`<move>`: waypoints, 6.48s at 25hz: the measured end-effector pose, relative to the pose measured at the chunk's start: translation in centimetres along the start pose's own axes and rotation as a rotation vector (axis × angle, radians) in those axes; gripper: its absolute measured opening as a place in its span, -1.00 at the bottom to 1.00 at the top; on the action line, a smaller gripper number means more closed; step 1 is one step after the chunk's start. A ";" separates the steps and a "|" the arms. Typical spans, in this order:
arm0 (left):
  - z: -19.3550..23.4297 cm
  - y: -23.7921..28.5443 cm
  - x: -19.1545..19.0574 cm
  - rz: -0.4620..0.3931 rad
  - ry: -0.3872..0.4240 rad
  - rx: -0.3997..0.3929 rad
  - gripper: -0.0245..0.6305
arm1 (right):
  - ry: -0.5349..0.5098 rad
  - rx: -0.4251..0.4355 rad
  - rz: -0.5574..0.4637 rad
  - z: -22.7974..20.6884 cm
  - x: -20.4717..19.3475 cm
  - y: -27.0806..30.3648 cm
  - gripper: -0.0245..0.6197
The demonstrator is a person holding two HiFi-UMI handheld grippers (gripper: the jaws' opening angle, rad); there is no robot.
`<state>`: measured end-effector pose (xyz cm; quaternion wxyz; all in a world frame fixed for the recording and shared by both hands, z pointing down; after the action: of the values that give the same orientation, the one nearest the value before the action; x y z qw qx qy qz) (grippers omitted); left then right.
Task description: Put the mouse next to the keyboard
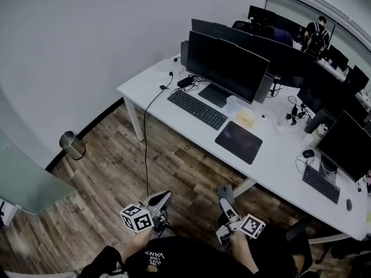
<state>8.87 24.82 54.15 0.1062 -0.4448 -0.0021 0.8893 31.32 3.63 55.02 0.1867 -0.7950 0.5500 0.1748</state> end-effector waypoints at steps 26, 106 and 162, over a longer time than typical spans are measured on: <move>18.0 11.8 13.3 0.119 -0.006 -0.165 -0.92 | 0.122 -0.420 -0.182 -1.6 -5.1 18.1 -0.37; 26.3 49.0 10.7 0.442 -0.042 -0.455 -0.92 | 0.159 -0.840 -0.673 -25.8 12.3 31.5 -0.37; 29.7 48.3 11.3 0.480 -0.070 -0.476 -0.92 | -0.287 -1.194 -0.221 -22.7 8.7 30.2 0.23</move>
<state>-30.28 -17.56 58.40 -0.2130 -0.4141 -0.1087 0.8782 7.53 -24.35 67.35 -0.2010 -0.7828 0.2413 0.5372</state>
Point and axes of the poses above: the fingertips, and each gripper's own axes: y forward along the fingers, z to its left, x out of its top, the point moved 7 cm from there along -y, backward along the fingers, and after that the axes turned 14 degrees about -z, right-handed, at the moved point
